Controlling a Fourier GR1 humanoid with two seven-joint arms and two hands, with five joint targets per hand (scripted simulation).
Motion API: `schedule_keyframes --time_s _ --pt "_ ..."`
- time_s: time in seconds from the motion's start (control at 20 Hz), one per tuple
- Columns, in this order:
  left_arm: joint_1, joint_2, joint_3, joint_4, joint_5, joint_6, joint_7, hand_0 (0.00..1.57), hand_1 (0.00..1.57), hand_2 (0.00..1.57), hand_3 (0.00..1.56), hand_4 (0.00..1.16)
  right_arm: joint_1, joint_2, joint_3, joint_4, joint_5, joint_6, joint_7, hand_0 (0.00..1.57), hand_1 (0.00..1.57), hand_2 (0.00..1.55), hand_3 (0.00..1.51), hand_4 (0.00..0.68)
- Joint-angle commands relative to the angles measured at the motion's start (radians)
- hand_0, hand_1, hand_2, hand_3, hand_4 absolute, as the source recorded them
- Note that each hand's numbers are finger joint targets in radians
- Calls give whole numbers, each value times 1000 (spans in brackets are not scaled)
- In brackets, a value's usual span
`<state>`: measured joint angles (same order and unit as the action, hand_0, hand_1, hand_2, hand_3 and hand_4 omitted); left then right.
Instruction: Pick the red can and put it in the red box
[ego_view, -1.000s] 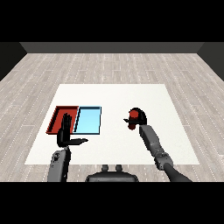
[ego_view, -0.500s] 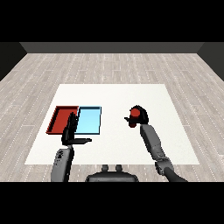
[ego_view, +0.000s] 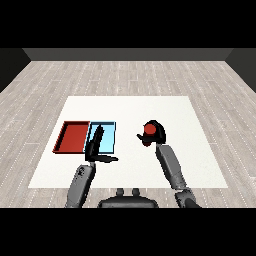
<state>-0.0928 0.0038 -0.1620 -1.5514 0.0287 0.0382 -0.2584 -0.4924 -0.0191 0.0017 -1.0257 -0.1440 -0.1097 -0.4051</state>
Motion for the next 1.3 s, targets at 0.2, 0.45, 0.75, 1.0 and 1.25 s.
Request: schedule_keyframes --time_s 0.2,0.45,0.75,1.0,1.25 --pt "-17 -4 -131 -6 31 95 29 0 0 0 0 0 107 19 287 -169 -81 -207 1 1429 1429 1443 1421 649" --pt "-160 -4 -230 84 77 190 83 0 0 0 0 0 74 19 283 -197 -91 -211 23 1405 1405 1422 1410 640" --pt "-199 -4 -238 120 102 200 67 0 0 0 0 0 10 19 318 -218 -99 -223 81 1377 1377 1406 1401 625" --pt "-248 -4 -313 266 138 277 -31 0 0 0 0 0 65 19 383 -315 -75 -245 97 1402 1402 1422 1405 618" --pt "-283 -4 -286 247 123 263 56 0 0 0 0 0 18 19 389 -241 -125 -231 61 1419 1419 1430 1397 629"
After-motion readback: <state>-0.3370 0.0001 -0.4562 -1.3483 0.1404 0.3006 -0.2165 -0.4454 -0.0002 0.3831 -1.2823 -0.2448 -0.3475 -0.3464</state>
